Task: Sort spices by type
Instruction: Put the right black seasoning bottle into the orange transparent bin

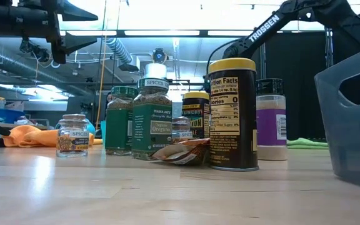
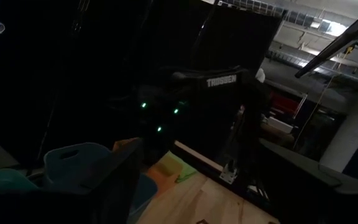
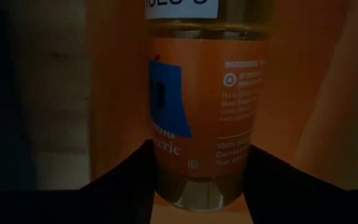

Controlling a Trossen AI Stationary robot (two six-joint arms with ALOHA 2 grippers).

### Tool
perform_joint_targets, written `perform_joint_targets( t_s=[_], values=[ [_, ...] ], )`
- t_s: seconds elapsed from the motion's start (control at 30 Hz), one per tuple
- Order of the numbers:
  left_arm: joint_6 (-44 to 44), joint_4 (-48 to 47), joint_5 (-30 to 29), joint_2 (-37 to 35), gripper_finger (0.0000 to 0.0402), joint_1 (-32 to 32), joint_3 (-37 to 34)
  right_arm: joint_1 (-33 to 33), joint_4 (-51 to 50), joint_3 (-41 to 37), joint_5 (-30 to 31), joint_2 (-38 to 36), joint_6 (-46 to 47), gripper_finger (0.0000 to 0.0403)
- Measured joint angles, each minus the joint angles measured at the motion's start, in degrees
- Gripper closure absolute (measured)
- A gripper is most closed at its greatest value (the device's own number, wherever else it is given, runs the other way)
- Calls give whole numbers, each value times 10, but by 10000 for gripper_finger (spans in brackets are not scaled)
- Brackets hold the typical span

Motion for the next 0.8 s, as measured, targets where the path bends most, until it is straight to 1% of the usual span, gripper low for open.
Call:
perform_joint_targets(
  t_s=[0.23,0.37,0.5,0.57,0.63,0.7,0.8],
  values=[
    [1,-7,-15,0,92,0,0,6,-19,44,38,-36,-18,204],
    [-1,7,-18,0,92,0,0,10,-16,46,71,-92,-23,205],
    [-13,32,-11,0,92,1,0,24,0,46,76,-162,-80,204],
    [-25,41,3,0,92,1,0,42,29,46,76,-198,-119,204],
    [-42,45,24,2,92,1,0,66,68,46,62,-231,-154,204],
    [-68,45,56,6,92,1,0,96,119,47,47,-256,-192,204],
    [-118,63,116,30,92,1,0,149,194,47,42,-278,-242,204]
  ],
)
